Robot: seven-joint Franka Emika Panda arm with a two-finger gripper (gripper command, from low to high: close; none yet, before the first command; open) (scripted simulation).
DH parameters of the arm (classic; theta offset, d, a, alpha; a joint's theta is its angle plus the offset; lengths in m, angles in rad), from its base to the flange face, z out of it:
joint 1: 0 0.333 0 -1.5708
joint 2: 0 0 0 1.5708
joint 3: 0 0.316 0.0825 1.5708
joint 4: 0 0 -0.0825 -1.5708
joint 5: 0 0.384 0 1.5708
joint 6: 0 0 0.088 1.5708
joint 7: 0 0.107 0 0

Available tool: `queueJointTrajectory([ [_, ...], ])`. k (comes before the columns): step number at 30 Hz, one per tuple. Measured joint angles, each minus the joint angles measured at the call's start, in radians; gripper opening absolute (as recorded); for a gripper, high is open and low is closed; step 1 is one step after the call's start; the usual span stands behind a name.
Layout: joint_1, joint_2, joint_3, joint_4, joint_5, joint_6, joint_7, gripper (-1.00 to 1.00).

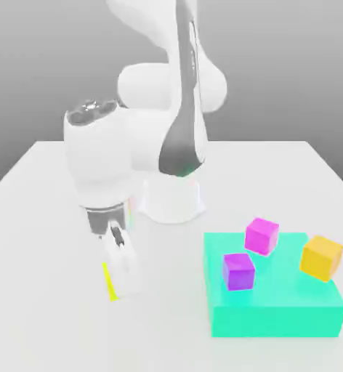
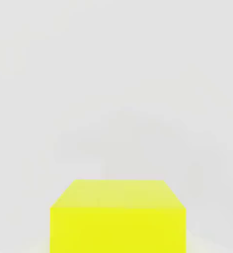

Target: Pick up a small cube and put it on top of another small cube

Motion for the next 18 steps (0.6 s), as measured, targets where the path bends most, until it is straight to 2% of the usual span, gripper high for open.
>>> queueJointTrajectory([
  [7,0.22,-0.079,0.083,0.037,-0.006,-0.108,-0.282,-1.0],
  [18,0.471,-0.187,0.268,0.09,-0.094,-0.258,-0.659,-1.0],
])
